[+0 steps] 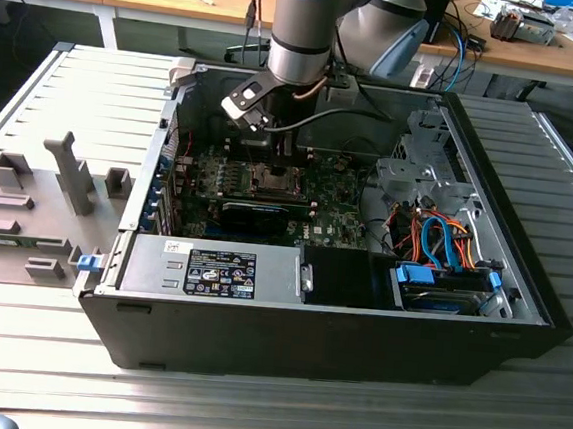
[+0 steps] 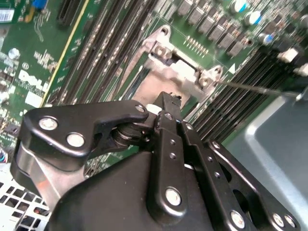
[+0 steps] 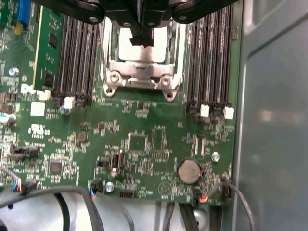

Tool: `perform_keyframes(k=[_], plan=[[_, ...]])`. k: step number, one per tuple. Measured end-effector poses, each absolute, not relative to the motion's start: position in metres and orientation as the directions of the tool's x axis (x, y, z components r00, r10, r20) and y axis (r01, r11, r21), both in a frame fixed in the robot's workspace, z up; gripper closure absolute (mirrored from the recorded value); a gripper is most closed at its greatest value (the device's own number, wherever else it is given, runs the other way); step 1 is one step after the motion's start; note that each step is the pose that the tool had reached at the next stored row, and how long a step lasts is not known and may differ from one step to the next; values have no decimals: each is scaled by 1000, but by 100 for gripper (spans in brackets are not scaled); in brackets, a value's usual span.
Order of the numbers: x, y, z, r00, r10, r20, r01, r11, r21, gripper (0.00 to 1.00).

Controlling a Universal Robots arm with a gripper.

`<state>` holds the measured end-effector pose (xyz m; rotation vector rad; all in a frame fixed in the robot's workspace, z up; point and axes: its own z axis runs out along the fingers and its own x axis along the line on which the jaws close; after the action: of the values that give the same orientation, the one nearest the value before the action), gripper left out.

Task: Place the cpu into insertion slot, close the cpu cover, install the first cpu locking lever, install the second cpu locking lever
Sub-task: 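Close the cpu cover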

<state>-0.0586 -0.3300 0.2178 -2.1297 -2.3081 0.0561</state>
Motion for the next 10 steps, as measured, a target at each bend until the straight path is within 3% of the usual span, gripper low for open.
perform_keyframes(k=[10], plan=[[-70, -330, 211, -81, 996, -24, 996, 80, -27, 89]])
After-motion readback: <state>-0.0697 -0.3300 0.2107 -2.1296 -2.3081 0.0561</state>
